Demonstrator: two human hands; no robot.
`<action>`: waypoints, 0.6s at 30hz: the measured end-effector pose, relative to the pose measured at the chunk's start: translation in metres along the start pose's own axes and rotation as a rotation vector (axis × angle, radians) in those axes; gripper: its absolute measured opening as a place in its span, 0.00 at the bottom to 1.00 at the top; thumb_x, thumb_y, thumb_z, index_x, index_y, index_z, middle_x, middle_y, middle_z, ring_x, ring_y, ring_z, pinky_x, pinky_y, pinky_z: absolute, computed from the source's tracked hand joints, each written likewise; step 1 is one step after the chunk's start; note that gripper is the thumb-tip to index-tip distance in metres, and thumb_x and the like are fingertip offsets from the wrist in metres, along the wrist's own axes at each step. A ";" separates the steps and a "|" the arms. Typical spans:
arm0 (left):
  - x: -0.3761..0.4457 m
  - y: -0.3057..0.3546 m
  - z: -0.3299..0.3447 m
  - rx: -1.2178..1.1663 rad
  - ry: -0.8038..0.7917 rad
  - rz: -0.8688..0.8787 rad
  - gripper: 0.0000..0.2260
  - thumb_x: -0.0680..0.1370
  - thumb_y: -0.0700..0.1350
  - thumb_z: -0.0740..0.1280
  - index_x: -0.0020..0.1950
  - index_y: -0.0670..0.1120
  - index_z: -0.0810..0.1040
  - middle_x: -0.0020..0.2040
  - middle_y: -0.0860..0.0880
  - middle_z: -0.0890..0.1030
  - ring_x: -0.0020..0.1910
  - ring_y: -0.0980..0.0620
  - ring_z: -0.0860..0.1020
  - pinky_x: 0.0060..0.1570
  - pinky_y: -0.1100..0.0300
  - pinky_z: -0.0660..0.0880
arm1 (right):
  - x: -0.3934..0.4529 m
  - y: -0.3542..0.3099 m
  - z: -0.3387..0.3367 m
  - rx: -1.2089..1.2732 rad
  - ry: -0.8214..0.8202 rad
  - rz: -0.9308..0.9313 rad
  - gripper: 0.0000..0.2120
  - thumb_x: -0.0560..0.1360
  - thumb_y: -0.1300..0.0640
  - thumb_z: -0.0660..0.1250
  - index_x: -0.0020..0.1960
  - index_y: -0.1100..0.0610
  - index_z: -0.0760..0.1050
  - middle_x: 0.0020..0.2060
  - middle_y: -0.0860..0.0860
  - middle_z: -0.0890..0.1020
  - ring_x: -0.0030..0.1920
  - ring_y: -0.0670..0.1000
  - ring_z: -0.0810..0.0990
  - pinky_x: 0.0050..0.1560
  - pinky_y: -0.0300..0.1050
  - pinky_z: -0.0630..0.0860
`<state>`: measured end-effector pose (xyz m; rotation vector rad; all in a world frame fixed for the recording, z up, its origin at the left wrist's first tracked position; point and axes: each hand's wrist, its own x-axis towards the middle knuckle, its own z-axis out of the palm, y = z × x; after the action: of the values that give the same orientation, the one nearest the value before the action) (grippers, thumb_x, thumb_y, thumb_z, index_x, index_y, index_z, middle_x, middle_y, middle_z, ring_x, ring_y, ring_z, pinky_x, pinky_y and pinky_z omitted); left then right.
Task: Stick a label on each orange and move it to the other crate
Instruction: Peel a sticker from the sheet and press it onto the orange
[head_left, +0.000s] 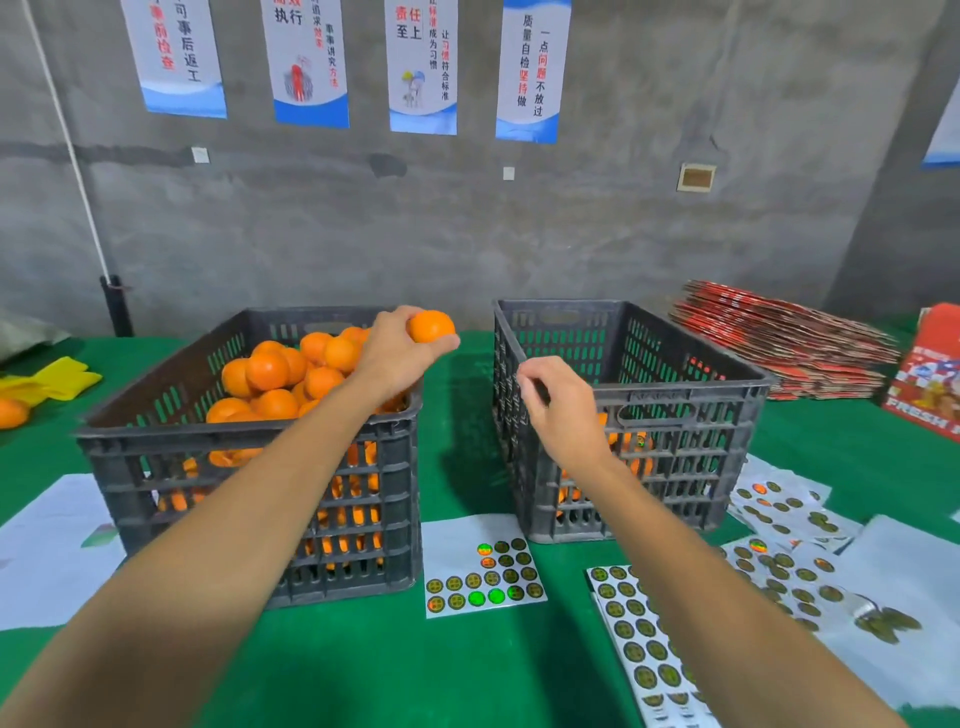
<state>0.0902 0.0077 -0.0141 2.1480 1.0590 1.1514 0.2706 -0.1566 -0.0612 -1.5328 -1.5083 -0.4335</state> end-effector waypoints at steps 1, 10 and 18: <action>-0.007 0.010 0.005 -0.019 -0.069 0.023 0.31 0.70 0.60 0.80 0.67 0.47 0.77 0.59 0.49 0.79 0.55 0.50 0.78 0.55 0.56 0.75 | -0.010 -0.005 0.009 -0.032 0.023 -0.104 0.06 0.81 0.64 0.67 0.55 0.65 0.81 0.51 0.56 0.83 0.52 0.55 0.81 0.57 0.49 0.77; -0.030 0.024 0.020 0.085 -0.466 0.112 0.28 0.69 0.60 0.80 0.64 0.50 0.77 0.60 0.47 0.78 0.57 0.46 0.78 0.61 0.43 0.77 | -0.128 0.029 0.082 -0.117 -0.564 0.265 0.11 0.84 0.55 0.62 0.52 0.58 0.82 0.48 0.51 0.77 0.45 0.53 0.77 0.50 0.51 0.75; -0.029 0.021 0.025 0.070 -0.458 0.100 0.28 0.70 0.62 0.78 0.64 0.52 0.76 0.58 0.50 0.77 0.56 0.47 0.78 0.57 0.47 0.76 | -0.163 0.048 0.112 -0.136 -0.593 0.439 0.25 0.76 0.34 0.67 0.66 0.48 0.81 0.58 0.48 0.77 0.59 0.51 0.73 0.61 0.48 0.72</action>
<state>0.1098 -0.0292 -0.0264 2.3833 0.7999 0.6176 0.2459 -0.1589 -0.2636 -2.1600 -1.5195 0.2016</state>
